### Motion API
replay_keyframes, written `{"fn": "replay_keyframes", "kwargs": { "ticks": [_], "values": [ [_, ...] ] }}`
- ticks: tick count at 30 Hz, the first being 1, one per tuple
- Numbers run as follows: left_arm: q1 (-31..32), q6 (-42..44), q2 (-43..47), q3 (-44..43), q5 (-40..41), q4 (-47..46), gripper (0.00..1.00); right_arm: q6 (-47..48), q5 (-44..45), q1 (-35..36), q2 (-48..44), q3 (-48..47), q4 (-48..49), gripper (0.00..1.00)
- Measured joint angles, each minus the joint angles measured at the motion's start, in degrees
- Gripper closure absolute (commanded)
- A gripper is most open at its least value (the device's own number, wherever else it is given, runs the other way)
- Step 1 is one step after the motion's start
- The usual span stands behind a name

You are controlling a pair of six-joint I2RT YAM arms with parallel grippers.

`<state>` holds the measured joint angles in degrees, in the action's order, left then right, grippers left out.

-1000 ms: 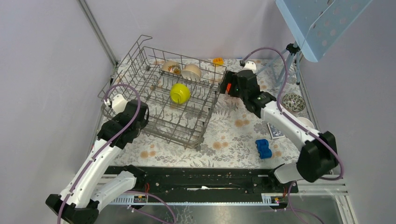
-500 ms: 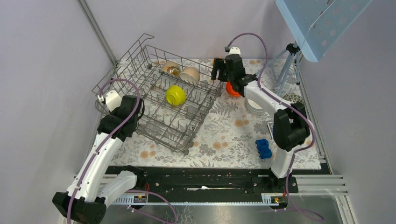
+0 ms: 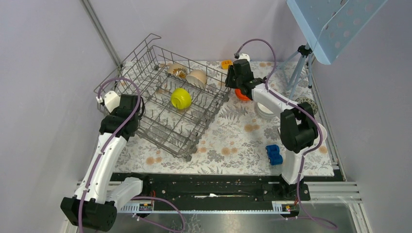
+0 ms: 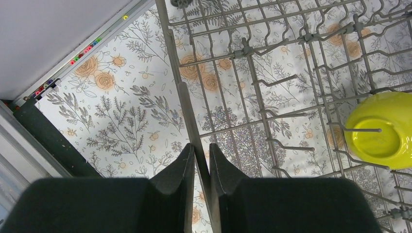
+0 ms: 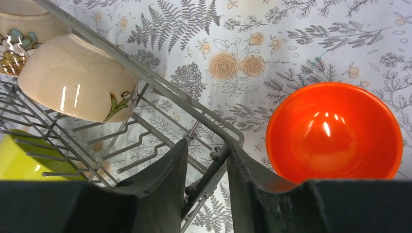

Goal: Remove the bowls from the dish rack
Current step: Adjust the dish rack at the center of the board.

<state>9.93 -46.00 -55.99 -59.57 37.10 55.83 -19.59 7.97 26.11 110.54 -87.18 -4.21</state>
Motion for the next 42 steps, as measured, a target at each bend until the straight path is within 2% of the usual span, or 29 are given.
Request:
{"fn": "replay_keyframes", "kwargs": {
  "ticks": [4,10,12,15,17,21,30,42],
  "values": [
    [-0.9,0.0,-0.3,-0.5,-0.4,0.1,0.73,-2.1,-0.1,0.1,-1.9,3.4,2.6,0.79],
    [-1.2,0.6,-1.2,-0.9,-1.1,-0.4,0.47,-5.8,0.9,0.9,-6.6,8.9,2.7,0.85],
    [-1.2,1.0,-1.2,-0.9,-1.5,-0.7,0.42,-7.4,1.8,1.7,-8.5,11.0,2.0,0.86],
    [-1.4,1.7,-1.2,-0.9,-1.4,-0.9,0.41,-9.8,3.1,2.8,-11.0,13.6,1.2,0.87],
    [-1.5,2.3,-1.2,-0.9,-1.1,-0.8,0.43,-11.6,3.5,3.2,-12.7,15.5,1.3,0.89],
    [-1.8,3.8,-2.3,-2.0,-0.5,0.5,0.55,-15.2,3.7,3.6,-15.7,19.2,2.1,0.9],
    [-2.9,7.2,-8.4,-4.8,4.8,1.3,0.99,-17.8,6.6,4.9,-18.7,21.8,0.6,0.9],
    [-6.2,10.2,-16.4,-9.6,5.2,-1.2,1.0,-18.6,9.2,7.6,-22.1,25.2,0.1,0.93]
  ]
}}
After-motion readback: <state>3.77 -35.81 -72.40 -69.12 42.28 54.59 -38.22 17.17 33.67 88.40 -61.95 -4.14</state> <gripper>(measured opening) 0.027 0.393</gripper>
